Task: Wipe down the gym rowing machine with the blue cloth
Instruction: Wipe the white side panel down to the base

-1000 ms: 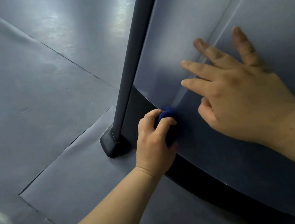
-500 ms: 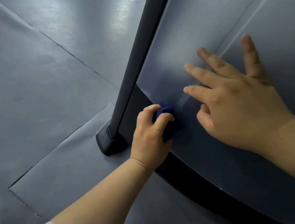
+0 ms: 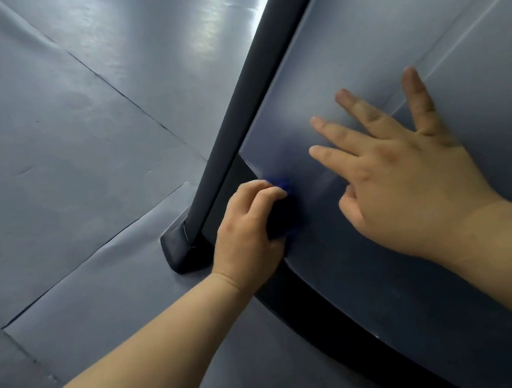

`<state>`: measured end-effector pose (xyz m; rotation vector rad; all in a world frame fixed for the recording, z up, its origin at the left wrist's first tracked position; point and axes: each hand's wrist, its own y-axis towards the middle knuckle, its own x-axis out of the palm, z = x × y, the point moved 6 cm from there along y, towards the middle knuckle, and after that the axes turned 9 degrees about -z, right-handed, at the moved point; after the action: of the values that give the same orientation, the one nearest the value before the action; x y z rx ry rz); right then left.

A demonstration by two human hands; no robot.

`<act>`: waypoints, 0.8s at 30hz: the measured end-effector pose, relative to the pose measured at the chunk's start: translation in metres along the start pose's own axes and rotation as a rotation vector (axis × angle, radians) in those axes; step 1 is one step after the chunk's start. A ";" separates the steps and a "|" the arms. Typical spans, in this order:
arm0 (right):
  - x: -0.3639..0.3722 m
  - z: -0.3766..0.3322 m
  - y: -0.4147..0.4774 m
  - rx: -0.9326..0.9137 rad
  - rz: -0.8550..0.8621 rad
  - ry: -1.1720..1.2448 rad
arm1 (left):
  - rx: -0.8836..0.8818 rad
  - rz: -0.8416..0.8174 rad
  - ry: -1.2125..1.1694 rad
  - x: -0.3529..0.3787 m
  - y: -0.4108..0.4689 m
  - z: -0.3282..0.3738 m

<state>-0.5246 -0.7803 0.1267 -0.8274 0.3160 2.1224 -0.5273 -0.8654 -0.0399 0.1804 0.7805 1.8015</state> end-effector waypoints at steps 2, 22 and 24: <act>-0.006 0.002 0.004 0.013 0.008 0.018 | 0.026 0.011 0.063 0.009 -0.001 0.002; -0.021 -0.001 0.033 0.053 0.020 0.001 | -0.052 -0.065 0.117 0.014 -0.002 -0.024; -0.017 -0.002 0.037 0.043 0.009 -0.011 | -0.133 -0.168 0.169 0.024 -0.025 -0.048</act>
<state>-0.5448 -0.8149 0.1338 -0.7904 0.3583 2.1206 -0.5396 -0.8595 -0.0975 -0.1235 0.7674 1.7166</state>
